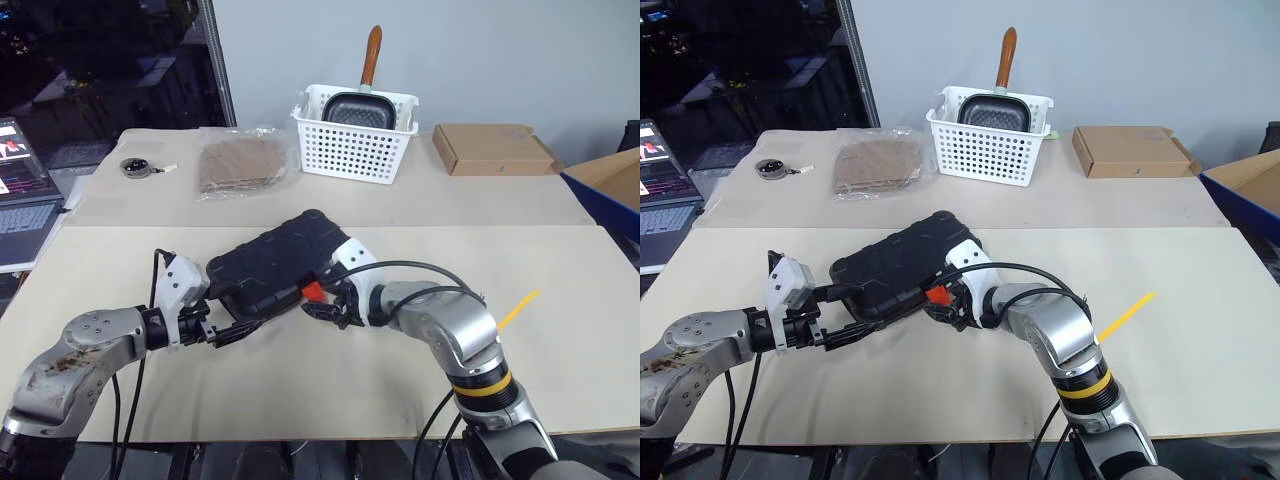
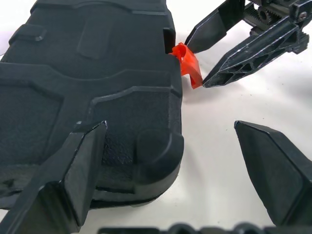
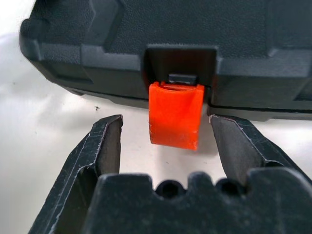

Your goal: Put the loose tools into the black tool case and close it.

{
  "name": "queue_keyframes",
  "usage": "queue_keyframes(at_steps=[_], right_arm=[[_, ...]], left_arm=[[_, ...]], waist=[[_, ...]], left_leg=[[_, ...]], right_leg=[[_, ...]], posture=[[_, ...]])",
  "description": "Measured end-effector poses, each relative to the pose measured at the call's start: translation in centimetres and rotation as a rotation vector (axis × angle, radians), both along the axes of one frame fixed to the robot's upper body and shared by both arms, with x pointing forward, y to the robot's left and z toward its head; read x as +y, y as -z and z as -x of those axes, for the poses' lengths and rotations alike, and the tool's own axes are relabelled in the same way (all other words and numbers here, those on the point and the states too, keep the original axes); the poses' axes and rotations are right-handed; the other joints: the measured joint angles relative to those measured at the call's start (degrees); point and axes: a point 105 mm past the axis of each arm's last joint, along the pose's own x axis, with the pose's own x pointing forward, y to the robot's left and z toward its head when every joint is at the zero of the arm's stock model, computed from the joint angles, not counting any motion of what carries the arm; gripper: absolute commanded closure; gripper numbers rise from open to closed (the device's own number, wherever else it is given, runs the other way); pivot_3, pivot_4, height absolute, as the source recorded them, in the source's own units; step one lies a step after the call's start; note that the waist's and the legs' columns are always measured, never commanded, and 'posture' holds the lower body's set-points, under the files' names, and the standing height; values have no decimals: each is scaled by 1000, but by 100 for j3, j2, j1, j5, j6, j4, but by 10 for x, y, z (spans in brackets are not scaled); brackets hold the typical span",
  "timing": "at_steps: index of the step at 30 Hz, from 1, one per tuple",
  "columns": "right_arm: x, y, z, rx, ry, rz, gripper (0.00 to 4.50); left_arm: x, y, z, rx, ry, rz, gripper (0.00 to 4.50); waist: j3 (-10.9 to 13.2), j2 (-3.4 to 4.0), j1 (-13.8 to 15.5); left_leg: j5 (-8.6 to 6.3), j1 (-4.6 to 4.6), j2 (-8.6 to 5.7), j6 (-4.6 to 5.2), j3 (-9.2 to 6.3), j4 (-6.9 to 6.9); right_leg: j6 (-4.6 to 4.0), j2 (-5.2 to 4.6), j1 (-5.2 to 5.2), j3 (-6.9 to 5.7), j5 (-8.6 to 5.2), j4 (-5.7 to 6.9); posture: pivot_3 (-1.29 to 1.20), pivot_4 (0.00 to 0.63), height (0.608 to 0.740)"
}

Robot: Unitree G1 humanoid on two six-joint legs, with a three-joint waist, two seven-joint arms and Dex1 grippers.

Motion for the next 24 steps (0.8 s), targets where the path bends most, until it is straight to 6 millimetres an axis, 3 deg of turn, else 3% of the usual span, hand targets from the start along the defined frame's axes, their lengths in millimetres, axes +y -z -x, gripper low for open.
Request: queue_keyframes(at_steps=[5, 8, 12, 13, 24], right_arm=[[-3, 4, -1, 18, 29, 25, 1160], [-4, 5, -1, 23, 39, 35, 1834], [1, 7, 3, 25, 17, 39, 3183], [2, 7, 3, 24, 16, 42, 3322], [4, 6, 2, 13, 5, 34, 3325]], left_arm=[[1, 1, 0, -5, -1, -11, 0], [1, 1, 0, -7, -4, -13, 0], [1, 1, 1, -11, -2, -12, 0], [1, 2, 1, -9, -3, -12, 0], [1, 3, 1, -10, -5, -8, 0]], waist=[[0, 0, -7], [0, 0, -12], [0, 0, -13], [0, 0, -13], [0, 0, -25]], left_leg=[[0, 1, -2, 0, 0, 0], [0, 2, -1, 0, -1, 0], [0, 2, -2, 0, -1, 0], [0, 1, -2, 0, -2, 0], [1, 4, 0, 0, -2, 0]], right_leg=[[1, -1, 0, 0, 0, 1], [1, 0, 0, 0, 0, 2], [1, 0, 0, 0, 0, 1], [2, -1, 0, 0, 0, 1], [2, 1, 1, 0, 0, 3]], posture=[[0, 150, 740], [0, 150, 740], [0, 150, 740], [0, 150, 740], [0, 150, 740]])
